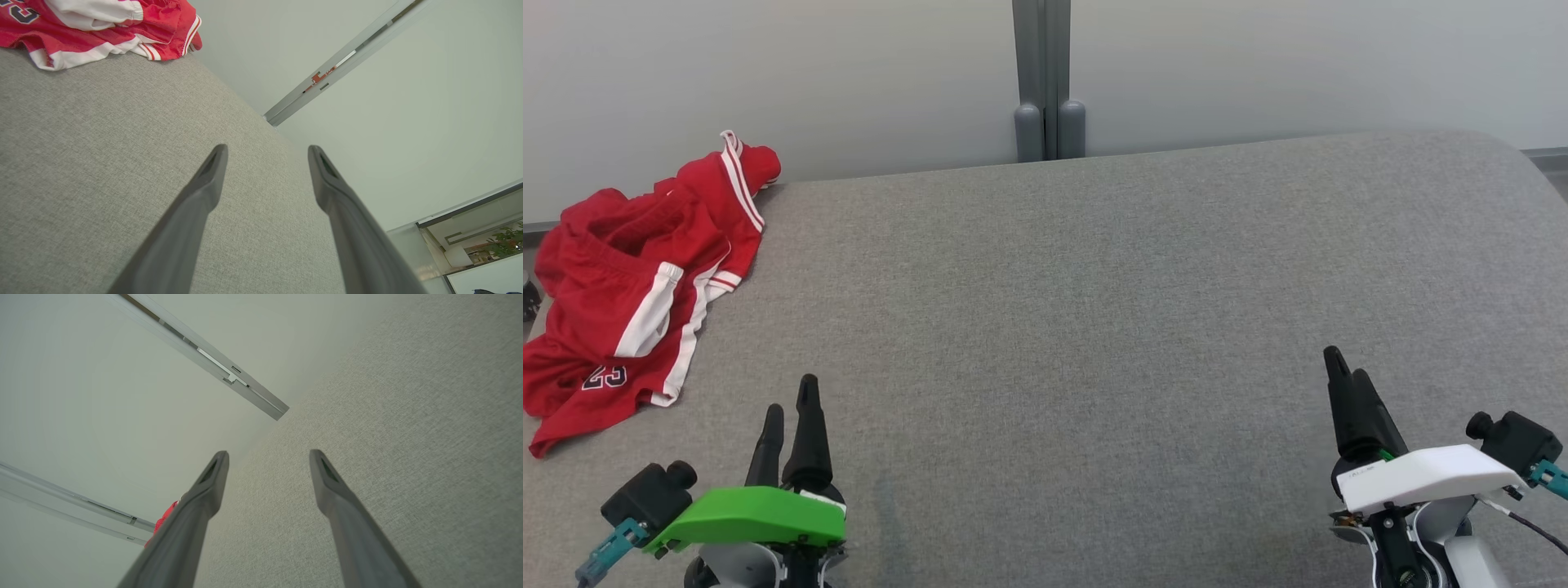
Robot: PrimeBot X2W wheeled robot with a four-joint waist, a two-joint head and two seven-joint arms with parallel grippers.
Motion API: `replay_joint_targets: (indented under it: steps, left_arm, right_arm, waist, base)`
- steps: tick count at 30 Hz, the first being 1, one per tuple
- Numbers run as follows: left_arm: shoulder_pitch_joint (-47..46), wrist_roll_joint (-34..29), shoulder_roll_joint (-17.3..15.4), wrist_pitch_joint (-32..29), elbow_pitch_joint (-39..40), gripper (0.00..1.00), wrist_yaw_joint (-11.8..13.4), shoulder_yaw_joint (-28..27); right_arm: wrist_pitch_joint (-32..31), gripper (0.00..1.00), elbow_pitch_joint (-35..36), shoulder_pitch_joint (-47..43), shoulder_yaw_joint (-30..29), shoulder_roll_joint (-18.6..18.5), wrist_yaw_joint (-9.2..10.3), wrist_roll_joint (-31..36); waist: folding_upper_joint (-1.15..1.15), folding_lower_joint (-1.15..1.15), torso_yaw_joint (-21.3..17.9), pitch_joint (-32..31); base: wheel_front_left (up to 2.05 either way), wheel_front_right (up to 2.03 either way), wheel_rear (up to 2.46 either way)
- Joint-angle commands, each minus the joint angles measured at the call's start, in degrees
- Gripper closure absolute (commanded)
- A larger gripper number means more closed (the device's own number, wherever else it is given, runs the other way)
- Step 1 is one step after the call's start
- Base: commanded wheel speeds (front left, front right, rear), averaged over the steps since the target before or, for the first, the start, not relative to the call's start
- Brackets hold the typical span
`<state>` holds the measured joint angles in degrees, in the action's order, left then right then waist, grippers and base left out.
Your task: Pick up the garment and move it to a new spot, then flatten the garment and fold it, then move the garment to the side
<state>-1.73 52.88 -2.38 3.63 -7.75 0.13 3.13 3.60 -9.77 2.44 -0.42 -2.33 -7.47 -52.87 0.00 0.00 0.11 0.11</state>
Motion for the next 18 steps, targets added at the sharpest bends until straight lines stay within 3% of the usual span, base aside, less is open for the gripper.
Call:
replay_joint_targets:
  steps: [1,18]
  left_arm:
    - [0.0,-2.6,-0.4,0.6,0.9,0.0,0.5,0.4]
    - [1.6,-17.7,-0.5,3.6,1.9,0.0,2.6,2.8]
  right_arm:
    - [0.6,0.0,0.9,0.1,0.5,-0.3,-0.01,2.7]
    - [3.6,0.0,0.4,-0.2,2.2,-0.4,-0.02,17.6]
  waist:
    - [0.0,0.0,0.0,0.0]
    - [0.0,0.0,0.0,-0.3]
  base:
    - [0.0,0.0,0.0]
    - [0.0,0.0,0.0]
